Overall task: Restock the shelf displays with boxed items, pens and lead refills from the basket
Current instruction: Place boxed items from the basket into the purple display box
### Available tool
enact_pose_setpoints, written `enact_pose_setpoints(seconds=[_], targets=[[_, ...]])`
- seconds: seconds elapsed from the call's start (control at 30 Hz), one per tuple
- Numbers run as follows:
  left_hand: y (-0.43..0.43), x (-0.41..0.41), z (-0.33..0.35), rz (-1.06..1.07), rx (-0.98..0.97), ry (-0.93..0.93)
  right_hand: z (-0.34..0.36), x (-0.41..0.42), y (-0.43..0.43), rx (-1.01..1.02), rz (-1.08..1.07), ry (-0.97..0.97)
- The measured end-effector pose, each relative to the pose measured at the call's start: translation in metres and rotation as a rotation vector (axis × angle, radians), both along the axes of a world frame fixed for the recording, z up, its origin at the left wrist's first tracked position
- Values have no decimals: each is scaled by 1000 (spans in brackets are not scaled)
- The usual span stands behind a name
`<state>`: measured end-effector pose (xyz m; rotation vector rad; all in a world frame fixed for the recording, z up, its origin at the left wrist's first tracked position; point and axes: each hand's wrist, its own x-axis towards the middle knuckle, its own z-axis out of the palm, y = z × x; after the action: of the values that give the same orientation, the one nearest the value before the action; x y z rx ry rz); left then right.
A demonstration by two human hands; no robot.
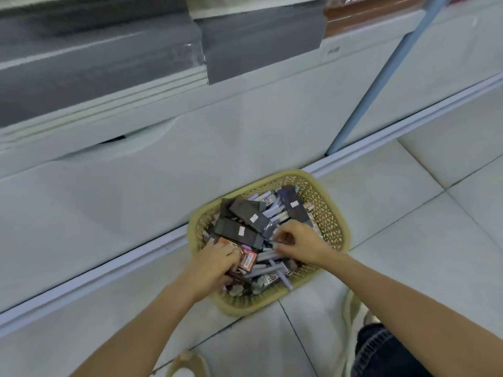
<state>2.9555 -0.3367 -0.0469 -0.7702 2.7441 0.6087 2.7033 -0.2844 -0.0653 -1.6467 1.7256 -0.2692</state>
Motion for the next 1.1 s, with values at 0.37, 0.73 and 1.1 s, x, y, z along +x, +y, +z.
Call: enact_pose_setpoints(seconds=[0.37,0.73,1.1], targets=[[-11,32,6,725,330,474,-10,51,-42,133,-55,76],[-10,38,8,1116,783,580,-4,53,-34,275,68,-55],[-7,-10,59,1275,961,926,85,45,-43,327,-114,-814]])
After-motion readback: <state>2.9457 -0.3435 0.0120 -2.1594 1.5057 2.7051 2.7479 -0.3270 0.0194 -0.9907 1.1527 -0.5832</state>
